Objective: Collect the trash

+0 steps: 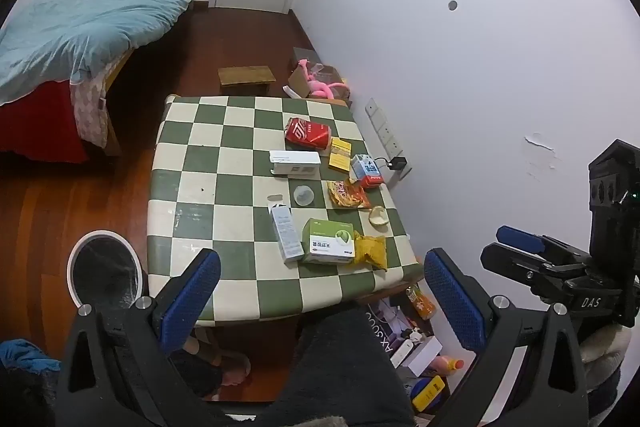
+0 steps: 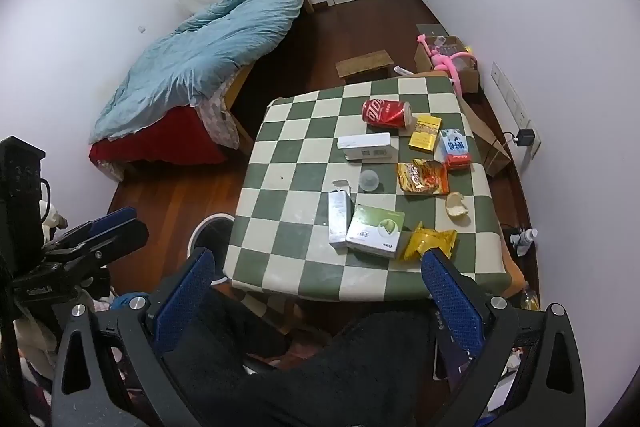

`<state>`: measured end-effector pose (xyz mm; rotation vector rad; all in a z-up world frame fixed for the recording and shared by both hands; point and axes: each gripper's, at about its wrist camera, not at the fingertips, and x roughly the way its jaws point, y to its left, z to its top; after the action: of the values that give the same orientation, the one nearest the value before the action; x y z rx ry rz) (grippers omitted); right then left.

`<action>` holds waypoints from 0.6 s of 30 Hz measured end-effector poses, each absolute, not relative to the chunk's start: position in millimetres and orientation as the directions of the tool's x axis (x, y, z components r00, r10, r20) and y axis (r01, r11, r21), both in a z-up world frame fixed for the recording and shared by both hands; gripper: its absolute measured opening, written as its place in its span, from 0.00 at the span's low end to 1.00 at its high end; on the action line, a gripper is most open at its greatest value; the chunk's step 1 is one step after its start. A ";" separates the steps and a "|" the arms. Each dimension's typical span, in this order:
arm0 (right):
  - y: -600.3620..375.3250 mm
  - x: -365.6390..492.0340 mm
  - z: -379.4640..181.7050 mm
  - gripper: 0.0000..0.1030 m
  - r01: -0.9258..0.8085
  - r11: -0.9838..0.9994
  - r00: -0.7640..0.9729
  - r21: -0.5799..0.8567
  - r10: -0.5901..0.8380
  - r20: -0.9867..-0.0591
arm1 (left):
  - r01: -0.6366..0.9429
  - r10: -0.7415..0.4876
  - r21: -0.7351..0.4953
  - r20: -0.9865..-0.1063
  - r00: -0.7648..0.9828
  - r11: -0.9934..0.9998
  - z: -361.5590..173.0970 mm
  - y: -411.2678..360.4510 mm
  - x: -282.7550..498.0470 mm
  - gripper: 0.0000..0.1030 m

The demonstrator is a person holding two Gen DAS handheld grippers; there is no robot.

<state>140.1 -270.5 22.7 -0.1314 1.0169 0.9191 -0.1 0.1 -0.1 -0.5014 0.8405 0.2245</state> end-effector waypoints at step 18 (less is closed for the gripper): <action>-270.0 141.0 22.1 1.00 -0.713 0.635 0.200 0.296 0.589 -0.783 | -0.384 -0.007 -0.340 -0.757 0.653 0.858 0.2 -5.0 2.2 1.00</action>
<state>141.0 -270.0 22.1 -0.1428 1.0207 0.9146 2.2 -5.0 0.2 -0.5079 0.8393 0.2248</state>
